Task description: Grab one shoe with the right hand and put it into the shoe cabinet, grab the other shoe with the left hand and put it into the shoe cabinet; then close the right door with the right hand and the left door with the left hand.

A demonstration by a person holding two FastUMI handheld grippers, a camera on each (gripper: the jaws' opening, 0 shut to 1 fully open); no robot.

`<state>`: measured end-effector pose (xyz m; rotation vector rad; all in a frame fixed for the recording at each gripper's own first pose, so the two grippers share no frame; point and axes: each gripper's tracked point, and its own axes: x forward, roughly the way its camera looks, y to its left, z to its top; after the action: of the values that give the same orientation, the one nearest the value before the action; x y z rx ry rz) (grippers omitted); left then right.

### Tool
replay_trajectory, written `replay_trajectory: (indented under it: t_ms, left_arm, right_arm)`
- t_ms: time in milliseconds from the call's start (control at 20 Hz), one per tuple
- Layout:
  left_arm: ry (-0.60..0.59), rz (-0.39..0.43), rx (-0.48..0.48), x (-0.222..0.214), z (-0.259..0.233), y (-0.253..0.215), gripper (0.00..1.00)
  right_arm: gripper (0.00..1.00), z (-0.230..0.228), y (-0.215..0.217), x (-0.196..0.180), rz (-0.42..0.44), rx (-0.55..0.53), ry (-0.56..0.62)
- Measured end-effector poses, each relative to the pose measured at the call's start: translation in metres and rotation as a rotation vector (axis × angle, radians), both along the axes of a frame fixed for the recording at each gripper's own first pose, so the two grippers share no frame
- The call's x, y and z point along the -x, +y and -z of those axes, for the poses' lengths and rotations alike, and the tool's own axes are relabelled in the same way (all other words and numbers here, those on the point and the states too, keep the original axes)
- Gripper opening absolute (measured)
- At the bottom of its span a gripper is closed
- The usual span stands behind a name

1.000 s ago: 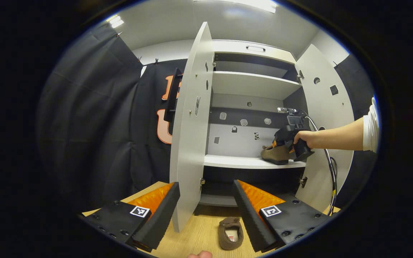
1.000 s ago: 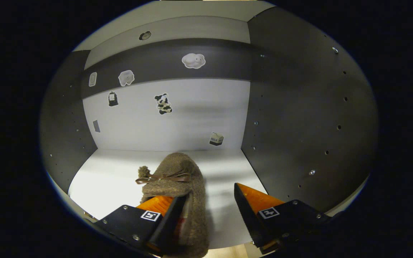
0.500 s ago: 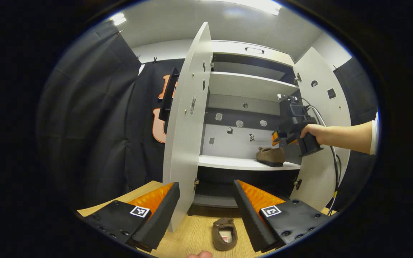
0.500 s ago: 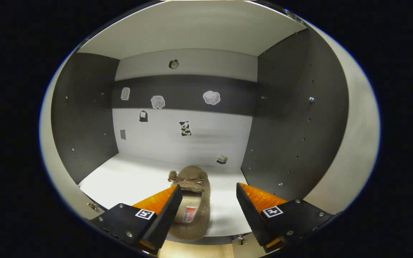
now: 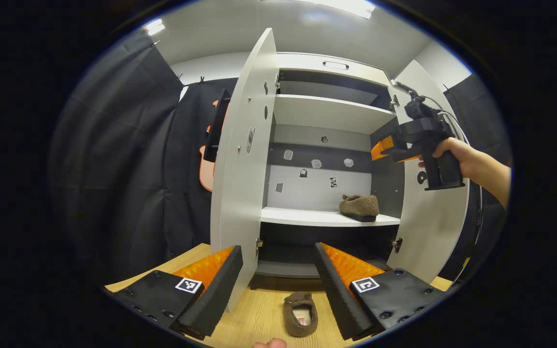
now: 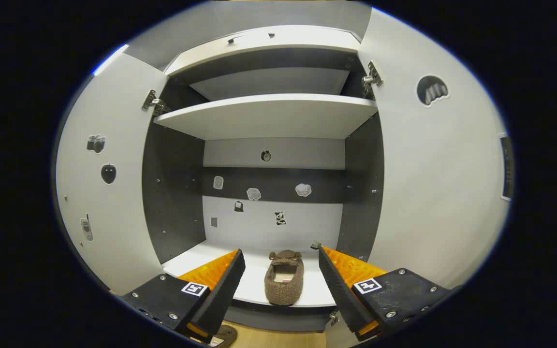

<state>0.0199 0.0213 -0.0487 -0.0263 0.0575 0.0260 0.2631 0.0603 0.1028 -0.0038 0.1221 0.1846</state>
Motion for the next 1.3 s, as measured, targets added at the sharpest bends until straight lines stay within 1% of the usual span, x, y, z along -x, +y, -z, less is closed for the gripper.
replay_trajectory:
  t_ms: [100, 150, 300, 350, 400, 500, 550, 600, 650, 700, 850, 950, 1000, 1050, 1150, 1250, 1300]
  left_arm:
    - [0.004, 0.020, 0.010, 0.002, 0.001, -0.009, 0.94]
    - [0.007, 0.030, 0.014, 0.001, 0.002, -0.014, 0.97]
    - [0.018, 0.062, 0.022, 0.003, 0.006, -0.027, 0.97]
    - [0.023, 0.069, 0.022, 0.003, 0.009, -0.030, 0.94]
    - [0.029, 0.074, 0.022, 0.003, 0.012, -0.033, 0.97]
    - [0.048, 0.086, 0.028, 0.004, 0.018, -0.039, 0.94]
    - [0.061, 0.091, 0.033, 0.005, 0.022, -0.042, 0.97]
    - [0.076, 0.094, 0.039, 0.005, 0.026, -0.044, 0.97]
    - [0.089, 0.096, 0.046, 0.006, 0.030, -0.046, 0.94]
    - [0.105, 0.097, 0.053, 0.005, 0.034, -0.047, 0.97]
    - [0.148, 0.094, 0.070, 0.004, 0.046, -0.048, 0.96]
    - [0.176, 0.105, 0.075, -0.003, 0.058, -0.049, 0.97]
    - [0.196, 0.118, 0.074, -0.009, 0.068, -0.048, 0.99]
    - [0.241, 0.135, 0.067, -0.017, 0.084, -0.048, 0.97]
    - [0.333, 0.178, 0.070, -0.033, 0.120, -0.046, 0.97]
    - [0.499, 0.220, 0.118, -0.044, 0.173, -0.048, 0.97]
    - [0.566, 0.212, 0.142, -0.046, 0.200, -0.045, 0.97]
  right_arm:
    - [0.94, 0.009, -0.005, 0.028, 0.005, 0.001, -0.036]
    - [0.94, 0.015, -0.006, 0.048, 0.010, 0.001, -0.044]
    - [0.94, 0.046, -0.017, 0.094, 0.039, -0.008, -0.060]
    - [0.94, 0.055, -0.021, 0.108, 0.055, -0.015, -0.079]
    - [0.94, 0.067, -0.027, 0.120, 0.075, -0.014, -0.094]
    - [0.94, 0.098, -0.035, 0.149, 0.109, 0.007, -0.104]
    - [0.94, 0.112, -0.038, 0.160, 0.118, 0.012, -0.099]
    - [0.94, 0.122, -0.039, 0.172, 0.119, 0.017, -0.099]
    - [0.94, 0.127, -0.041, 0.182, 0.133, 0.026, -0.098]
    - [0.94, 0.134, -0.046, 0.189, 0.145, 0.026, -0.100]
    - [0.94, 0.140, -0.053, 0.206, 0.181, -0.018, -0.111]
    - [0.94, 0.144, -0.059, 0.215, 0.199, -0.034, -0.119]
    - [0.94, 0.146, -0.062, 0.218, 0.206, -0.031, -0.122]
    - [0.94, 0.146, -0.063, 0.221, 0.207, -0.024, -0.125]
    - [0.94, 0.150, -0.064, 0.227, 0.201, -0.013, -0.121]
    - [0.94, 0.152, -0.063, 0.232, 0.194, -0.014, -0.118]
    - [0.94, 0.155, -0.063, 0.234, 0.194, -0.011, -0.112]
